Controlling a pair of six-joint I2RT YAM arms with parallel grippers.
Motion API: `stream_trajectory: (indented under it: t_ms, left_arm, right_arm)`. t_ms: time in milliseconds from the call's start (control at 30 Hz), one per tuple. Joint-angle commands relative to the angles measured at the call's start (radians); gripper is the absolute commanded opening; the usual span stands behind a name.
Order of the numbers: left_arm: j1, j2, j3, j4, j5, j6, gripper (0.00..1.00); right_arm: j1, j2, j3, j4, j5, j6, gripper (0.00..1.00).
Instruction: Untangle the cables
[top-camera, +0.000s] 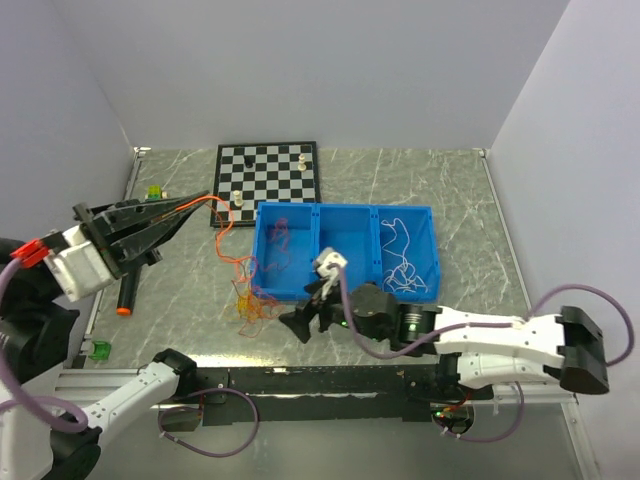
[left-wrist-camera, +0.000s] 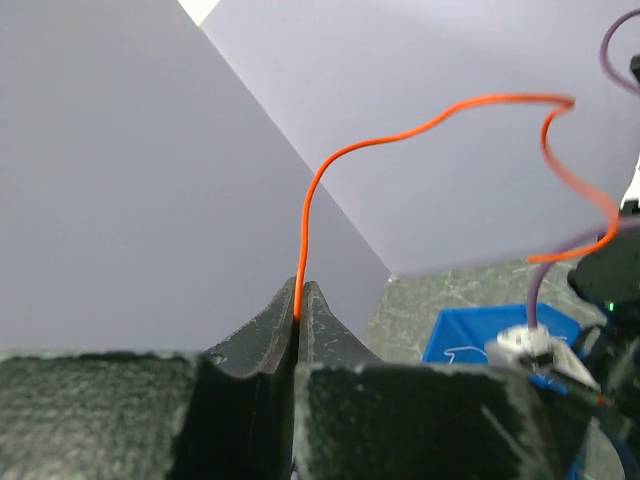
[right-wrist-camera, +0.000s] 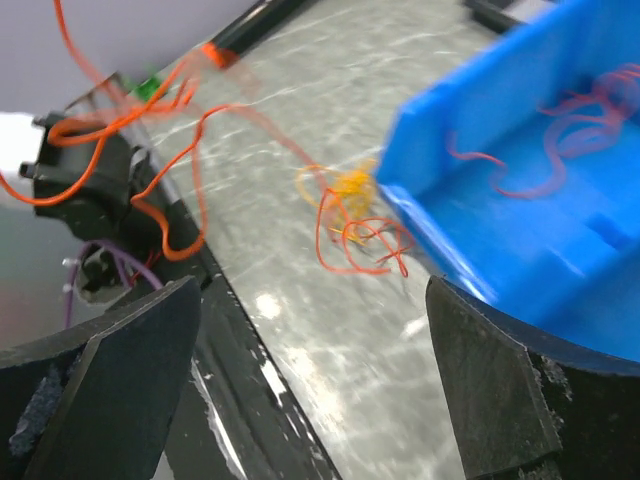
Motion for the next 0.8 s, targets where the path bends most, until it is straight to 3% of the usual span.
stream_trajectory:
  t_ms: [0,200,300,467,633,733,767]
  left_arm:
    - [0.0,0.011,0.054,0.016,0.018,-0.027,0.06]
    - [0.0,0.009,0.07,0.011,0.012,-0.032,0.05]
    - [0.0,0.008,0.077,0.014,0.011,-0.03,0.05]
    - [0.001,-0.005,0.079,0.049,-0.009,-0.026,0.03]
    - [0.003,-0.032,0.039,0.189,-0.068,-0.059,0.01]
    - [0.003,-0.032,0.045,0.246,-0.098,-0.075,0.01]
    - [0.003,-0.032,0.047,0.266,-0.109,-0.078,0.01]
  right_arm:
    - [0.028,0.128,0.105,0.258,-0.074,-0.075,1.0]
    - [0.034,0.311,0.175,0.356,-0.099,-0.095,0.98]
    - [0.034,0.4,0.218,0.353,-0.114,-0.086,0.91]
    - [0.032,0.451,0.209,0.342,-0.114,-0.04,0.61]
    - [0.034,0.423,0.104,0.384,-0.105,0.02,0.35]
    - [0.034,0.406,0.058,0.384,-0.088,0.053,0.06]
    - [0.034,0.4,0.044,0.387,-0.088,0.064,0.0]
